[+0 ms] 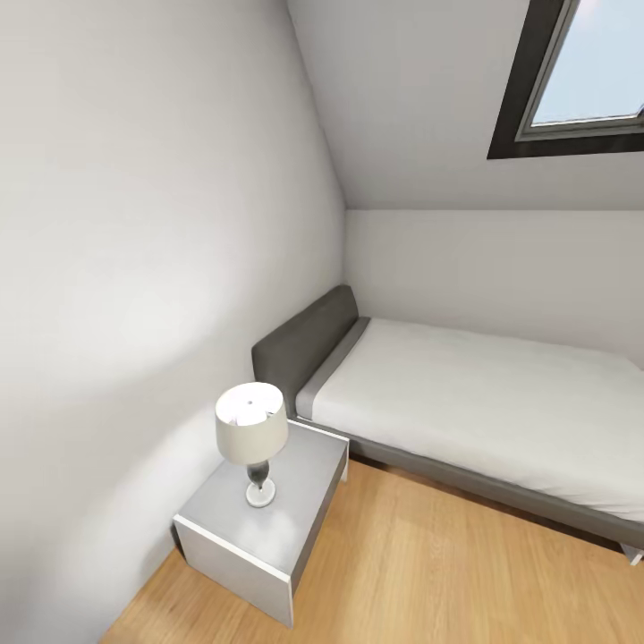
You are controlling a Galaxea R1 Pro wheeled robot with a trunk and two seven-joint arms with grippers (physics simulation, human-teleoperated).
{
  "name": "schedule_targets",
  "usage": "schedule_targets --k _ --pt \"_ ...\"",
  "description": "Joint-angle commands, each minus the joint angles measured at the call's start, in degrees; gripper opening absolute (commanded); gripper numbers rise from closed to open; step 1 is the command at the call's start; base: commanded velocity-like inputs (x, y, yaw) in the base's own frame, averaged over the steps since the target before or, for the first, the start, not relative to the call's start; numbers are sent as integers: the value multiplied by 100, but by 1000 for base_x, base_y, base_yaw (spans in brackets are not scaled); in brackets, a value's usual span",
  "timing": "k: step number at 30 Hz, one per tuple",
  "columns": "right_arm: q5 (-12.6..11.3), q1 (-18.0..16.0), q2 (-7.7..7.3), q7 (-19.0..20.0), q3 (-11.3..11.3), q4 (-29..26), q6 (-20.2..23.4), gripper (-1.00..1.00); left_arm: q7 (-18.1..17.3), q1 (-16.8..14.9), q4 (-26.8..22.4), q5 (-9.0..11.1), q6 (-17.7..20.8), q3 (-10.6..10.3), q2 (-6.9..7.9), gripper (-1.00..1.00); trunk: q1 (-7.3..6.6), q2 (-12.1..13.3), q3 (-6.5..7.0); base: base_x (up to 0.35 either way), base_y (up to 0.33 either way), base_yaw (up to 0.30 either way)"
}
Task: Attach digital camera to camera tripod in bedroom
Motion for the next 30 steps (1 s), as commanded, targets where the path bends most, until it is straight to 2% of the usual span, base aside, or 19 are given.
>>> schedule_targets --k 1,3,12,30 --pt "5 -1 1 -2 4 1 -21 100 -1 3 -8 87 -7 44 -1 100 0 -2 -4 0 0 0" --pt "2 1 6 -4 3 1 -31 100 0 3 -8 151 -11 109 -1 100 0 -2 -4 0 0 0" --pt "-38 -1 21 -7 -21 5 -74 100 0 3 -8 423 -20 122 0 100 0 -2 -4 0 0 -134" --pt "-51 -1 8 2 -27 16 -174 100 1 3 -13 403 -12 81 14 100 0 -2 -4 0 0 -253"
